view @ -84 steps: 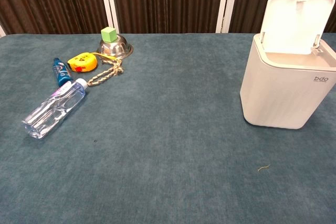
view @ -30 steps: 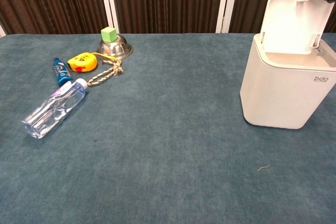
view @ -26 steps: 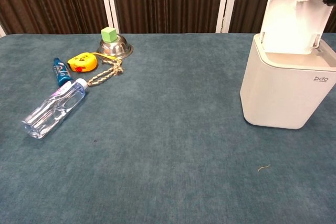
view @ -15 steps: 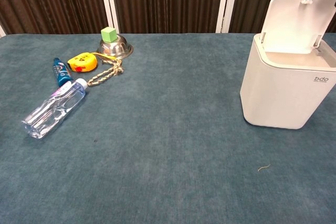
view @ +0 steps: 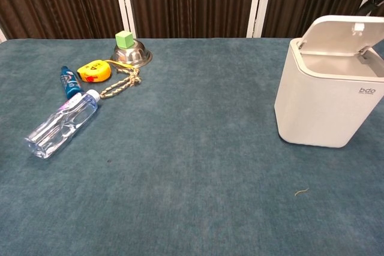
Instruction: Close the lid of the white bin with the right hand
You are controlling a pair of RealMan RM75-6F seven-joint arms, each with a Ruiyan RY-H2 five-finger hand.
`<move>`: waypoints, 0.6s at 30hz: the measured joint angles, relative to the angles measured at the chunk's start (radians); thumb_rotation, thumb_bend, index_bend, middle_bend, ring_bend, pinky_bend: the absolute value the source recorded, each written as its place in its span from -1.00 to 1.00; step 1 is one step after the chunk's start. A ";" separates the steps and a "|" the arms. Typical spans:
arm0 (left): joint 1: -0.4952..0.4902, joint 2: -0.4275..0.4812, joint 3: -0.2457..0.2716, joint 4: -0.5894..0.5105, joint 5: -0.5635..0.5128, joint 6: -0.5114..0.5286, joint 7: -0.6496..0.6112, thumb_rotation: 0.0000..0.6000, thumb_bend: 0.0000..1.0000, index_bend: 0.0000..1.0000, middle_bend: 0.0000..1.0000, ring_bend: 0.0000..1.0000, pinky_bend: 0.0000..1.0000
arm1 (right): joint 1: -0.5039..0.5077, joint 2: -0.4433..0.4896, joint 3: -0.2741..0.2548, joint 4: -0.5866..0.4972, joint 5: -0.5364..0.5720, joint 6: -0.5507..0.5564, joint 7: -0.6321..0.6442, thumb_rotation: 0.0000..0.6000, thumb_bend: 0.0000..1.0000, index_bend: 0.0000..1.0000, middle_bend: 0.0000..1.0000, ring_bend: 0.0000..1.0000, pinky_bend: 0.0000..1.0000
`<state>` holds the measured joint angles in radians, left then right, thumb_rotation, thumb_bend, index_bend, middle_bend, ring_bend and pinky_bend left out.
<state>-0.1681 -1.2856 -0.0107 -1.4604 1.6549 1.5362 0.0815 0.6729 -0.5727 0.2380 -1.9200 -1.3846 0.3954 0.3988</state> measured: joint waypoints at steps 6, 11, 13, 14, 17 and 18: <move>0.001 0.005 -0.001 -0.003 0.000 0.005 -0.007 1.00 -0.08 -0.88 -1.00 -1.00 -0.85 | -0.012 -0.027 -0.047 -0.018 -0.069 0.006 -0.045 0.65 1.00 -0.50 1.00 1.00 1.00; 0.003 0.008 -0.003 -0.006 0.000 0.010 -0.008 1.00 -0.08 -0.89 -1.00 -1.00 -0.85 | -0.008 -0.069 -0.084 -0.015 -0.081 -0.004 -0.093 0.65 1.00 -0.49 1.00 1.00 1.00; 0.003 0.009 -0.003 -0.005 -0.002 0.010 -0.009 1.00 -0.08 -0.89 -1.00 -1.00 -0.85 | -0.007 -0.082 -0.095 -0.012 -0.080 -0.002 -0.116 0.65 1.00 -0.50 1.00 1.00 1.00; 0.004 0.009 -0.003 -0.005 -0.002 0.011 -0.010 1.00 -0.08 -0.89 -1.00 -1.00 -0.85 | -0.007 -0.087 -0.099 -0.011 -0.079 -0.001 -0.125 0.65 1.00 -0.50 1.00 1.00 1.00; 0.004 0.009 -0.002 -0.003 -0.001 0.011 -0.013 1.00 -0.08 -0.89 -1.00 -1.00 -0.85 | -0.002 -0.102 -0.111 -0.004 -0.063 -0.001 -0.152 0.65 1.00 -0.50 1.00 1.00 1.00; 0.004 0.010 -0.002 -0.003 -0.001 0.011 -0.013 1.00 -0.08 -0.89 -1.00 -1.00 -0.85 | 0.000 -0.106 -0.114 -0.002 -0.056 -0.002 -0.160 0.65 1.00 -0.50 1.00 1.00 1.00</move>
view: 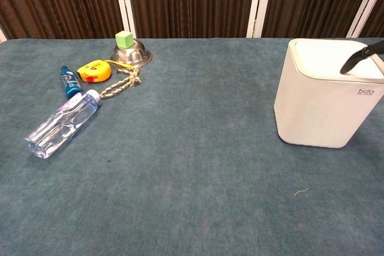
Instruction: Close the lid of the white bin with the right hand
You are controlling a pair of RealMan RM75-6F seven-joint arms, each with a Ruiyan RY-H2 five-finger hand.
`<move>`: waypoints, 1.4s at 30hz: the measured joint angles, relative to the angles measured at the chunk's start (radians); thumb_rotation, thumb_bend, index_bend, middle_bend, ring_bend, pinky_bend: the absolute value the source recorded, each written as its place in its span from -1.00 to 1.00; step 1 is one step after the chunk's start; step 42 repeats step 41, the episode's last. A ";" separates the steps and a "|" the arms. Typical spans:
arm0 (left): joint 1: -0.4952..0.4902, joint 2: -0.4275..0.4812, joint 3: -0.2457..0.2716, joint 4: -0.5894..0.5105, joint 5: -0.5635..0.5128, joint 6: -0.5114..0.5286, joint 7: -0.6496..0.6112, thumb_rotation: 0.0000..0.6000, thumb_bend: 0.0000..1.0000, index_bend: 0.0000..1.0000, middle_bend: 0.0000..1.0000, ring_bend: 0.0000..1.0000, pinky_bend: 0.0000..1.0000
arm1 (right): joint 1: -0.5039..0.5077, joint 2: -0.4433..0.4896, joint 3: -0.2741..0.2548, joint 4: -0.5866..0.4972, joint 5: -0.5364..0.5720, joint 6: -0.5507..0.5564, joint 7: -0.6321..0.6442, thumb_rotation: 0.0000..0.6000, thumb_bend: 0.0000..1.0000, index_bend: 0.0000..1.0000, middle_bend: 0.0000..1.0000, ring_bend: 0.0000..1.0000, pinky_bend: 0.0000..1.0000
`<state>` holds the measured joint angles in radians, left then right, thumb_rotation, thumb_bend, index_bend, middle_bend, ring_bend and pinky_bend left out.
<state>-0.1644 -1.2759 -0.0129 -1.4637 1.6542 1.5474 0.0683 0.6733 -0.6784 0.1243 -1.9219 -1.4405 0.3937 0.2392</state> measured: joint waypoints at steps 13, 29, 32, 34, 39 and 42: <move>0.002 -0.002 0.000 0.002 -0.001 0.001 0.002 1.00 -0.08 -0.89 -1.00 -1.00 -0.85 | -0.091 0.022 0.004 -0.026 -0.042 0.295 0.022 0.65 1.00 -0.65 1.00 1.00 1.00; 0.002 -0.010 0.010 0.008 0.027 0.015 0.010 1.00 -0.08 -0.89 -1.00 -1.00 -0.86 | -0.475 -0.247 -0.098 0.177 -0.307 1.017 -0.131 0.65 0.05 -1.00 -1.00 -1.00 -0.32; 0.002 -0.011 0.012 0.017 0.035 0.020 0.004 1.00 -0.08 -0.90 -1.00 -1.00 -0.89 | -0.531 -0.379 -0.112 0.271 -0.325 1.085 -0.226 0.66 -0.01 -1.00 -1.00 -1.00 -0.56; 0.003 -0.012 0.011 0.018 0.036 0.024 -0.002 1.00 -0.08 -0.90 -1.00 -1.00 -0.90 | -0.558 -0.425 -0.115 0.323 -0.335 1.121 -0.267 0.66 -0.04 -1.00 -1.00 -1.00 -0.84; 0.005 -0.009 0.013 0.011 0.035 0.023 0.010 1.00 -0.09 -0.90 -1.00 -1.00 -0.92 | -0.596 -0.462 -0.119 0.386 -0.318 1.183 -0.325 0.66 -0.06 -1.00 -1.00 -1.00 -1.00; 0.006 -0.007 0.014 0.009 0.035 0.022 0.014 1.00 -0.09 -0.90 -1.00 -1.00 -0.92 | -0.604 -0.467 -0.119 0.382 -0.298 1.163 -0.347 0.66 -0.06 -1.00 -1.00 -1.00 -1.00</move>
